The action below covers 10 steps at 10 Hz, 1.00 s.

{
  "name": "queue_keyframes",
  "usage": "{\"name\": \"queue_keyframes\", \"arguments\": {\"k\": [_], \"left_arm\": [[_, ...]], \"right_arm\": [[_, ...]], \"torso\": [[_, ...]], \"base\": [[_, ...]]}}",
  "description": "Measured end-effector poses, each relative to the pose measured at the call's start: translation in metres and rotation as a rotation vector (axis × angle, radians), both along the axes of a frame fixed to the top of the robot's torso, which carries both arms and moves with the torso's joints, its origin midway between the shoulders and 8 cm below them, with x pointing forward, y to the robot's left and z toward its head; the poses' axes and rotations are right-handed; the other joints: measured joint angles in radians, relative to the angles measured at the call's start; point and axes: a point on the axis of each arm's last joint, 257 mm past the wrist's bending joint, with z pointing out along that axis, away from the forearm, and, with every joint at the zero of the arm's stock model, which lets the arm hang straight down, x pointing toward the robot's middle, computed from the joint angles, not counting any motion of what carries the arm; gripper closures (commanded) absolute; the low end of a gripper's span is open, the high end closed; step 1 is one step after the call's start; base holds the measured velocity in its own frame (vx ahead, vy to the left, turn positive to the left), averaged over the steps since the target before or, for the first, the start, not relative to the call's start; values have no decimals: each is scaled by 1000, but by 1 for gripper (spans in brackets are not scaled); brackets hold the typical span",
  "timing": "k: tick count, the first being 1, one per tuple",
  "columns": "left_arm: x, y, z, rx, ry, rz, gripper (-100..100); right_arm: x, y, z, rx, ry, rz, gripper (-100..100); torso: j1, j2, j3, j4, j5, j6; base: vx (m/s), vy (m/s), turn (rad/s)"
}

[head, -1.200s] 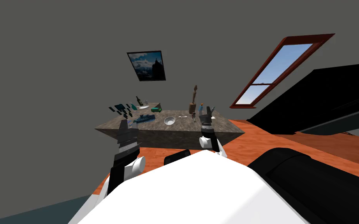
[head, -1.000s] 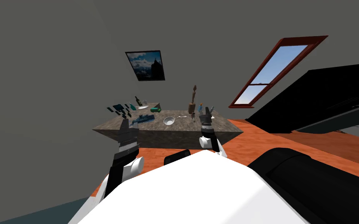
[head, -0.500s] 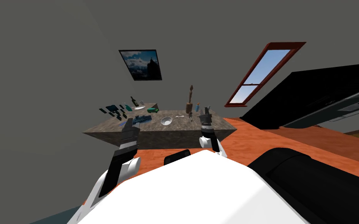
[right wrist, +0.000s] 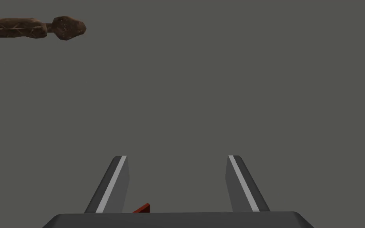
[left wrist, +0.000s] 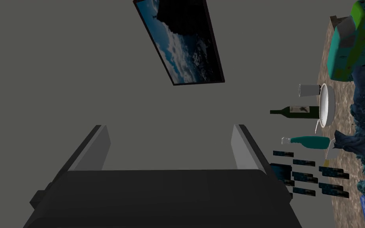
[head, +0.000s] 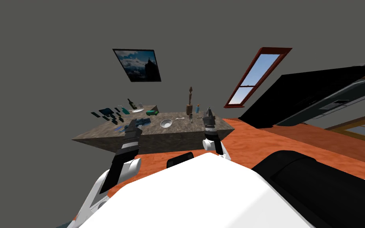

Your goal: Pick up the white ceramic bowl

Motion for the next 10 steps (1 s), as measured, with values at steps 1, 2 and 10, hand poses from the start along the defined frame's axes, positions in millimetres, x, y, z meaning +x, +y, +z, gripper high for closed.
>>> {"name": "queue_keyframes", "arguments": {"k": [1,2,10], "left_arm": [[3,3,-3,-4,18,6,-100],[6,5,-6,-8,34,10,-100],[27,34,-29,-69,170,75,-100]], "right_arm": [[0,0,0,0,0,0,0],[0,0,0,0,0,0,0],[0,0,0,0,0,0,0]], "torso": [[0,0,0,0,0,0],[1,0,0,0,0,0],[1,-1,-1,0,0,0]], "base": [[-17,-32,-55],[-18,-44,-111],[-16,-48,-98]]}}
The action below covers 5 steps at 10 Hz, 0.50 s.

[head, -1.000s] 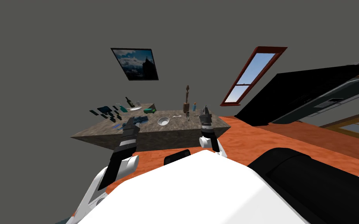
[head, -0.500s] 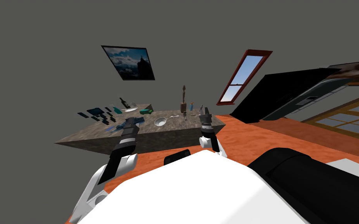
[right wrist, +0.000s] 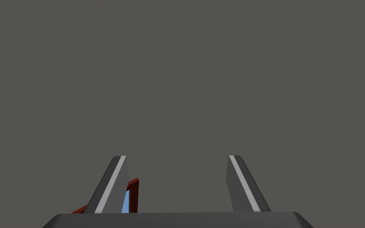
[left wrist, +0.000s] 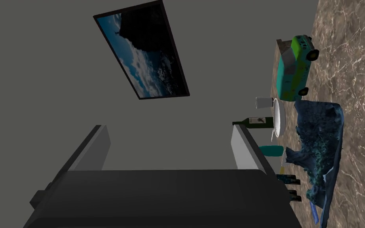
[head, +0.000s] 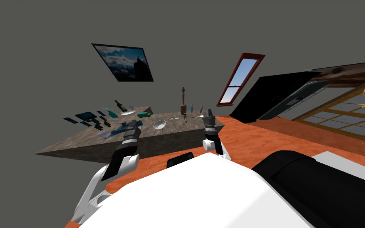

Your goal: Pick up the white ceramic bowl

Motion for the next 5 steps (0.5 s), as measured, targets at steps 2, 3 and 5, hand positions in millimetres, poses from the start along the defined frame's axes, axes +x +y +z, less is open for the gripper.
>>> {"name": "queue_keyframes", "arguments": {"k": [2,3,5], "left_arm": [[3,9,-7,-20,35,22,-100],[5,14,-9,-31,48,33,-100],[7,23,-15,-54,81,56,-100]], "right_arm": [[0,0,0,0,0,0,0],[0,0,0,0,0,0,0],[0,0,0,0,0,0,0]], "torso": [[0,1,0,0,0,0],[0,0,0,0,0,0],[0,0,0,0,0,0]], "base": [[-13,-45,-82],[-8,-39,-70],[-11,-44,-91]]}}
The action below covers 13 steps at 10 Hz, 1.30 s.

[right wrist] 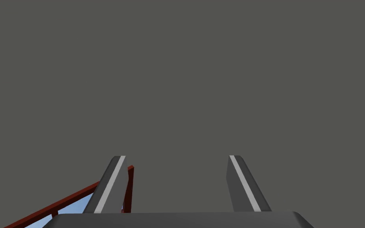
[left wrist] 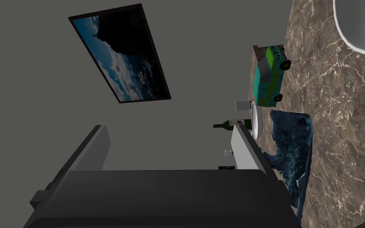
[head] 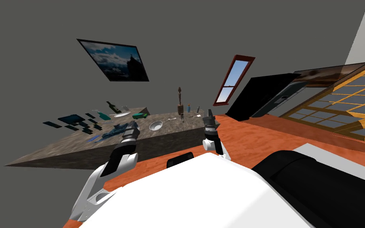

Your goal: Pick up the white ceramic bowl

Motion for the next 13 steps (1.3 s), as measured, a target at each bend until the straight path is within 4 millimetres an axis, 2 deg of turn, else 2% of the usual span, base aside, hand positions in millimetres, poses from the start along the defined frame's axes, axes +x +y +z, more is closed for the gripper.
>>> {"name": "queue_keyframes", "arguments": {"k": [13], "left_arm": [[9,47,-47,-148,207,144,-100]], "right_arm": [[0,0,0,0,0,0,0]], "torso": [[2,-1,-1,0,0,-1]], "base": [[1,-29,-69]]}}
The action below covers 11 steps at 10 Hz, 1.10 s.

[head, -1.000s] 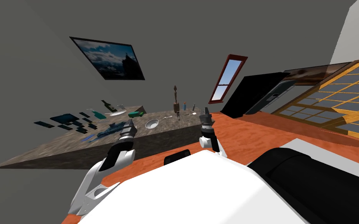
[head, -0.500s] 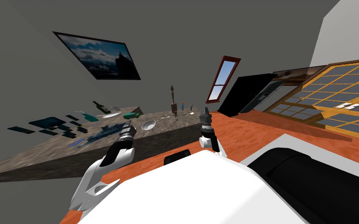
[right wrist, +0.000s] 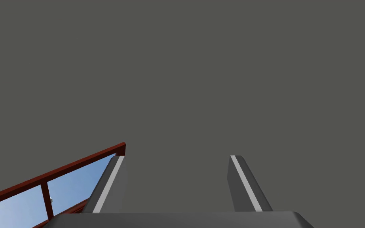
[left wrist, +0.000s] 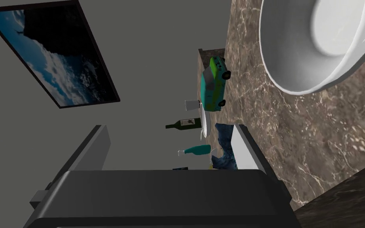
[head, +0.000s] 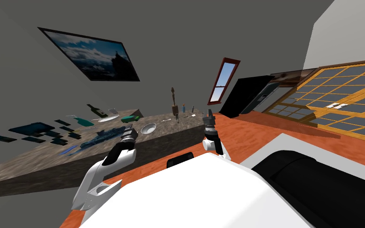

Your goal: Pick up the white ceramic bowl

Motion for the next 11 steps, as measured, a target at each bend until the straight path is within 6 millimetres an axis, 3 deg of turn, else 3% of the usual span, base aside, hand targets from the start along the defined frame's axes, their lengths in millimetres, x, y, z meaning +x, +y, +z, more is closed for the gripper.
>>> {"name": "queue_keyframes", "arguments": {"k": [11], "left_arm": [[-6,28,-54,-156,207,124,-100]], "right_arm": [[0,0,0,0,0,0,0]], "torso": [[1,-1,0,0,0,0]], "base": [[16,-12,-51]]}}
